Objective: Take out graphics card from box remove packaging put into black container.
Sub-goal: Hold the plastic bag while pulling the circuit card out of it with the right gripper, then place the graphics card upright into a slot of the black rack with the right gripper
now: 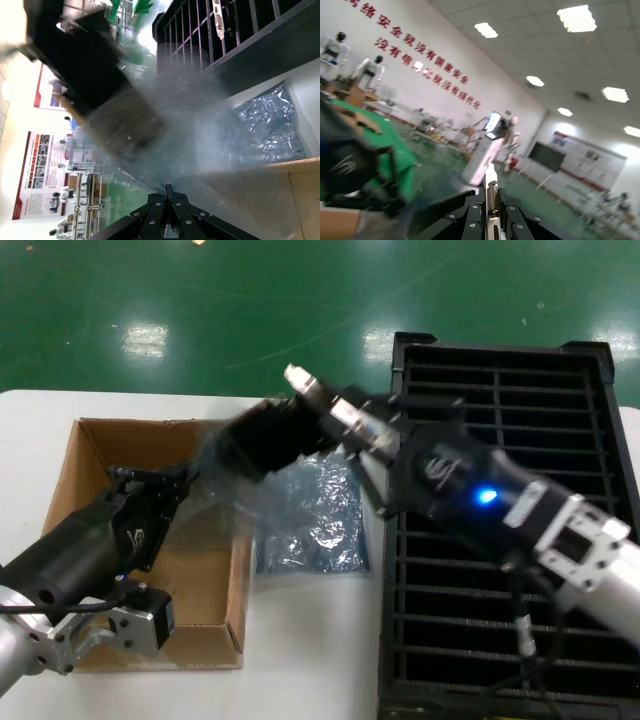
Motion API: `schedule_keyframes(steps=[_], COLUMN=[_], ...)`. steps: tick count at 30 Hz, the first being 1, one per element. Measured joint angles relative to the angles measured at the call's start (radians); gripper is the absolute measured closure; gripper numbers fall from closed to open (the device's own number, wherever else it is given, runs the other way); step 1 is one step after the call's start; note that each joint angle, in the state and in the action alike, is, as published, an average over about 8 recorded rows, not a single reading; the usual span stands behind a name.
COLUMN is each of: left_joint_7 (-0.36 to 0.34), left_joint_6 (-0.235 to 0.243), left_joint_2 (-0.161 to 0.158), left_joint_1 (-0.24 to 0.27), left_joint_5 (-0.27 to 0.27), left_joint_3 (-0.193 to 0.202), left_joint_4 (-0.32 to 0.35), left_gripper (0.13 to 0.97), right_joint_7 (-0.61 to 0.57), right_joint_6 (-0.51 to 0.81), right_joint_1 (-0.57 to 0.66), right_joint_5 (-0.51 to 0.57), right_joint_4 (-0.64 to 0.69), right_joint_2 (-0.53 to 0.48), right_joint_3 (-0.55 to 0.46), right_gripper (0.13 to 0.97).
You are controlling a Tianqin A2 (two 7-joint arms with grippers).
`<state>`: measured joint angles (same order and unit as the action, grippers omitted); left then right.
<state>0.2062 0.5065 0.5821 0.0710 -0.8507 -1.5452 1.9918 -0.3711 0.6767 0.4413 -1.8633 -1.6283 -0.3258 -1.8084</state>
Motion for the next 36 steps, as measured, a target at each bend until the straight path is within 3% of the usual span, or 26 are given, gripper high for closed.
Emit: schedule_keyframes(steps=[11, 21, 29, 36], left_joint_7=[0.000, 0.000, 0.000, 0.000], left_joint_6=[0.000, 0.000, 0.000, 0.000], left_joint_2=[0.000, 0.000, 0.000, 0.000], left_joint_1=[0.000, 0.000, 0.000, 0.000], left_joint_5=[0.000, 0.000, 0.000, 0.000], left_joint_3=[0.000, 0.000, 0.000, 0.000], left_joint_4=[0.000, 0.000, 0.000, 0.000], left_gripper=[0.958, 0.958, 0.958, 0.958], right_joint_7=[-0.027, -0.119, -0.144, -0.143], right_joint_6=[0.040, 0.110, 0.129, 0.112], right_joint_1=[-0.054, -0.125, -0.143, -0.074], right_joint_5=[-0.086, -0.099, -0.061, 0.020], right_joint_4=[-0.153, -0.166, -0.147, -0.089], right_joint_2=[-0.135, -0.281, -0.364, -0.380], right_joint_3=[0.175, 0.289, 0.285, 0.199], right_gripper=[0.917, 0.918, 0.920, 0.921])
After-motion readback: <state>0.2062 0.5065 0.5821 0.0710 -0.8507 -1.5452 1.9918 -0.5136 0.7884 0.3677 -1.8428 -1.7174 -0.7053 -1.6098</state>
